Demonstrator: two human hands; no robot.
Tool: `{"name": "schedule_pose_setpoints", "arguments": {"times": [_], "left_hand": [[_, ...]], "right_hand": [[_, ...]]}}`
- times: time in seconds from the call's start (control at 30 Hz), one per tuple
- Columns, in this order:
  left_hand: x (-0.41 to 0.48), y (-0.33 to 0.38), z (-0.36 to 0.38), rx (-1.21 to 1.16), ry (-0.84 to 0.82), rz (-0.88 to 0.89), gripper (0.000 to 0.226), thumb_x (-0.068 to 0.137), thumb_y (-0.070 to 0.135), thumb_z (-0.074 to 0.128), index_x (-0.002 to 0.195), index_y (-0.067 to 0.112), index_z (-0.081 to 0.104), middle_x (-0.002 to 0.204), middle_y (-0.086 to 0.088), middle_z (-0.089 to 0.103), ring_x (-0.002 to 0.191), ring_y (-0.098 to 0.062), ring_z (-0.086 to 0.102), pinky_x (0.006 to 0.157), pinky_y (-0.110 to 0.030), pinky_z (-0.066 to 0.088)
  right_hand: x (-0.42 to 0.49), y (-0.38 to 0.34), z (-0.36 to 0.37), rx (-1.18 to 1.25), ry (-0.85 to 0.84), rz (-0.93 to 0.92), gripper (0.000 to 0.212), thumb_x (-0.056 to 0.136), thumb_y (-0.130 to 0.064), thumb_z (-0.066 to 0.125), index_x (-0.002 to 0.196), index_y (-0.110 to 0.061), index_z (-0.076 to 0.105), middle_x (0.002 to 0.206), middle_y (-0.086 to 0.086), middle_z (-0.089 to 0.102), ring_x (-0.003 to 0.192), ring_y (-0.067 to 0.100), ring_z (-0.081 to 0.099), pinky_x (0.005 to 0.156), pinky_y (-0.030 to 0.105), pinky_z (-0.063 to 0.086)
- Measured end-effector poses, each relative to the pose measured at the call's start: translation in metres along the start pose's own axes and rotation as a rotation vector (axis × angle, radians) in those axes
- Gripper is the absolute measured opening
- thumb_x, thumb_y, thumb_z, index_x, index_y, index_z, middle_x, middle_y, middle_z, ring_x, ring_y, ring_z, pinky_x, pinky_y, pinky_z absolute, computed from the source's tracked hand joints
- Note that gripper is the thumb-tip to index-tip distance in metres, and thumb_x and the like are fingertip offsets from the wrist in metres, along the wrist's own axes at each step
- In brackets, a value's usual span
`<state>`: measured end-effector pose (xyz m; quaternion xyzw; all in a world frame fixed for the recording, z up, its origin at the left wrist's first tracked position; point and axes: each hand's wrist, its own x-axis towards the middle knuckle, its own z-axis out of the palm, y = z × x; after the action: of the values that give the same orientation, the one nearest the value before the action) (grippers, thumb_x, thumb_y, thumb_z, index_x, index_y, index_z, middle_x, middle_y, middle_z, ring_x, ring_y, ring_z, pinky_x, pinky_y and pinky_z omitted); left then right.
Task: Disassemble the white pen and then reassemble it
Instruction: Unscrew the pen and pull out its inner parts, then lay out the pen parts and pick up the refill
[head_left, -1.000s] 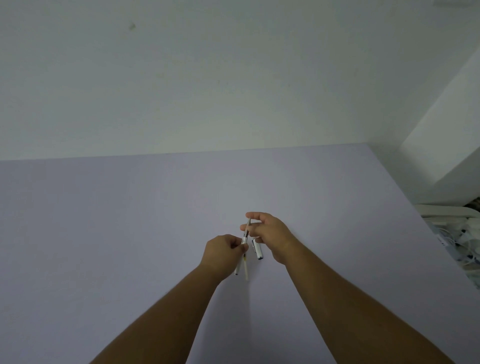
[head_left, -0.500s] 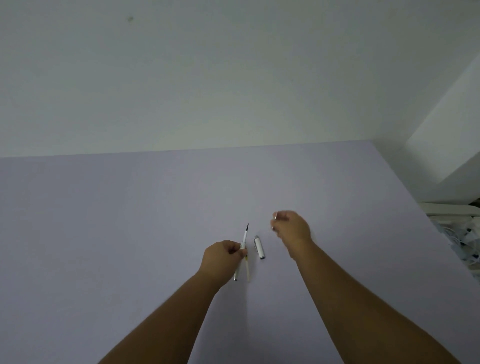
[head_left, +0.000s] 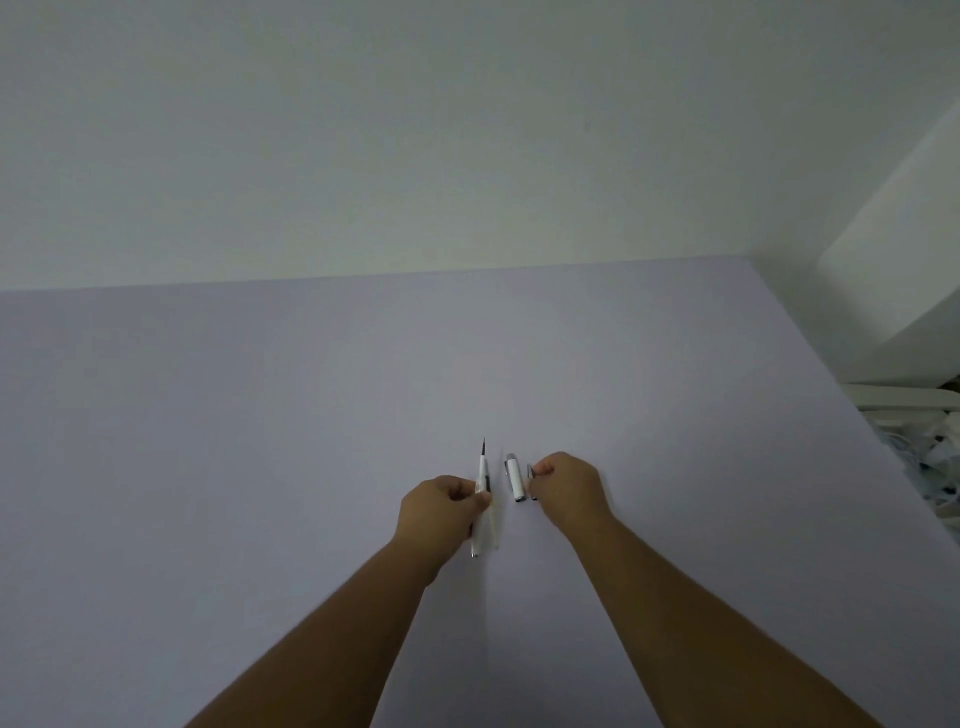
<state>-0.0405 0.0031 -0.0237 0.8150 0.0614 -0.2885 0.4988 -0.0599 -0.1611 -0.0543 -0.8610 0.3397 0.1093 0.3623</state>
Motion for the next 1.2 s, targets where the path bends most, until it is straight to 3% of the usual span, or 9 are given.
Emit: {"name": "schedule_pose_setpoints", "arguments": {"times": [0.13,0.2,0.27,0.37,0.6,0.8,0.97,1.07,1.2], "left_hand": [[0.000,0.001,0.001,-0.011,-0.006,0.000,0.009,0.083,0.023,0.068,0.086,0.015,0.070,0.089,-0.009,0.073,0.084,-0.025,0.070,0.083,-0.039,0.059],[0.000,0.003,0.003,-0.007,-0.006,0.007,0.009,0.082,0.024,0.068,0.084,0.016,0.070,0.087,-0.009,0.073,0.083,-0.025,0.070,0.083,-0.040,0.059],[-0.001,0.006,0.005,0.010,-0.004,0.023,0.007,0.082,0.026,0.068,0.080,0.019,0.069,0.084,-0.007,0.073,0.081,-0.024,0.070,0.082,-0.040,0.059],[-0.001,0.010,0.008,0.027,-0.010,0.053,0.010,0.082,0.029,0.068,0.074,0.024,0.067,0.078,-0.003,0.072,0.075,-0.020,0.068,0.080,-0.037,0.059],[0.002,0.010,0.010,0.054,-0.017,0.046,0.006,0.080,0.027,0.070,0.075,0.025,0.067,0.083,-0.006,0.070,0.080,-0.023,0.066,0.084,-0.041,0.057],[0.009,-0.002,0.007,0.043,0.015,0.009,0.008,0.079,0.025,0.070,0.073,0.023,0.066,0.083,-0.006,0.070,0.078,-0.022,0.064,0.086,-0.044,0.056],[0.016,-0.006,0.006,0.035,0.047,-0.026,0.011,0.079,0.026,0.070,0.080,0.016,0.068,0.081,-0.006,0.068,0.076,-0.021,0.062,0.086,-0.043,0.056],[0.020,-0.009,0.007,0.043,0.062,-0.030,0.007,0.079,0.026,0.069,0.077,0.021,0.066,0.076,0.001,0.065,0.075,-0.020,0.061,0.085,-0.042,0.057],[0.023,-0.012,0.008,0.052,0.071,-0.032,0.005,0.080,0.025,0.069,0.079,0.021,0.066,0.076,0.002,0.065,0.072,-0.017,0.060,0.083,-0.039,0.057]], "right_hand": [[-0.006,-0.003,-0.004,0.074,0.074,-0.008,0.022,0.088,-0.021,0.052,0.091,-0.005,0.069,0.091,0.012,0.070,0.078,0.023,0.058,0.068,0.026,0.042],[-0.009,-0.009,-0.009,0.277,0.081,-0.017,0.021,0.087,-0.026,0.057,0.091,-0.009,0.068,0.088,0.008,0.069,0.074,0.018,0.058,0.067,0.026,0.044],[-0.015,-0.019,-0.015,0.503,-0.055,-0.025,0.019,0.083,-0.032,0.064,0.084,-0.013,0.068,0.079,0.002,0.065,0.067,0.013,0.056,0.061,0.024,0.044],[-0.019,-0.031,-0.016,0.499,-0.227,-0.052,0.015,0.080,-0.030,0.068,0.080,-0.015,0.069,0.079,0.001,0.066,0.066,0.012,0.057,0.055,0.023,0.043],[0.008,-0.031,-0.042,0.722,0.203,-0.001,0.020,0.086,-0.022,0.058,0.067,-0.017,0.062,0.063,0.002,0.062,0.058,0.015,0.057,0.061,0.031,0.051],[0.018,0.007,-0.030,0.146,0.009,0.032,0.022,0.083,-0.022,0.064,0.062,-0.015,0.060,0.069,0.009,0.062,0.070,0.024,0.060,0.079,0.040,0.055],[0.013,0.010,-0.017,0.056,0.040,0.033,0.023,0.081,-0.028,0.067,0.075,-0.005,0.071,0.067,0.010,0.064,0.071,0.028,0.065,0.071,0.032,0.052],[0.011,0.008,-0.015,0.035,0.062,0.034,0.031,0.082,-0.027,0.066,0.082,0.003,0.071,0.082,0.021,0.071,0.080,0.032,0.069,0.071,0.034,0.054],[0.011,0.010,-0.013,0.032,0.060,0.038,0.028,0.084,-0.026,0.065,0.082,0.001,0.071,0.083,0.019,0.071,0.066,0.022,0.059,0.065,0.028,0.046]]}}
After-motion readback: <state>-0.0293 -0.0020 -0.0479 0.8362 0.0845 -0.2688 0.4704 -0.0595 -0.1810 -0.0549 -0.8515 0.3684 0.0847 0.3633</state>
